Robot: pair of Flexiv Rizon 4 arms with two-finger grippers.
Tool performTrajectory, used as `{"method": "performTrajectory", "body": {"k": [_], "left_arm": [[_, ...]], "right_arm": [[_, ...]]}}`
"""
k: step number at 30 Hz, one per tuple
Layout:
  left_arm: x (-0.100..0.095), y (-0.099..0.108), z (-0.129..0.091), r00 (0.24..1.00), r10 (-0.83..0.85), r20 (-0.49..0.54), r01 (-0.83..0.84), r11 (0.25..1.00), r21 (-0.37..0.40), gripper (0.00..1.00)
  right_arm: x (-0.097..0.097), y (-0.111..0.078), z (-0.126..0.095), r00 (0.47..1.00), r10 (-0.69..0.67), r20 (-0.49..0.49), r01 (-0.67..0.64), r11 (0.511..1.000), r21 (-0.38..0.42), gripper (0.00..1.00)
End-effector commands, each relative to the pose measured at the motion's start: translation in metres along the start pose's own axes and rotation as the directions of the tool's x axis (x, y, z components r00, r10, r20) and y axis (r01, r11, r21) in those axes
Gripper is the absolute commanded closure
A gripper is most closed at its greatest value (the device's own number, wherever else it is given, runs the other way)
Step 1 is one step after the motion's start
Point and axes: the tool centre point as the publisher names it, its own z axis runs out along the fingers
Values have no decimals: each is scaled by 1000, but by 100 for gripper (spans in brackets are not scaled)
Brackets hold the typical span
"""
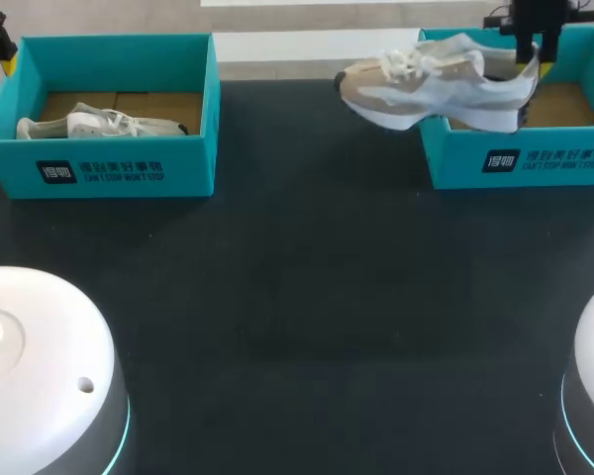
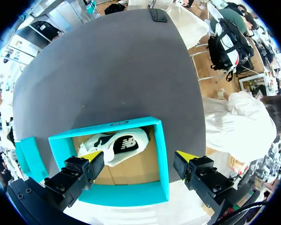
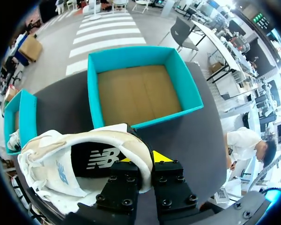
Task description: Take the shoe out of the shoebox, open the shoe tongue, remove and reinsert the insole, then place the shoe into the shoebox
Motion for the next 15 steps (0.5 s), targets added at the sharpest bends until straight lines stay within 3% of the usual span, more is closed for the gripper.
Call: {"method": "performTrajectory", "body": {"k": [1, 15], "left_arm": [[0, 0, 0, 1000, 1, -2, -1, 1000, -1, 0], [0, 0, 0, 1000, 1, -2, -1, 1000, -1, 0]], "right_arm": [[11, -30, -13, 1000, -3, 19, 5, 997, -82, 100], [59, -118, -33, 999, -11, 46, 13, 999, -39, 100]]}}
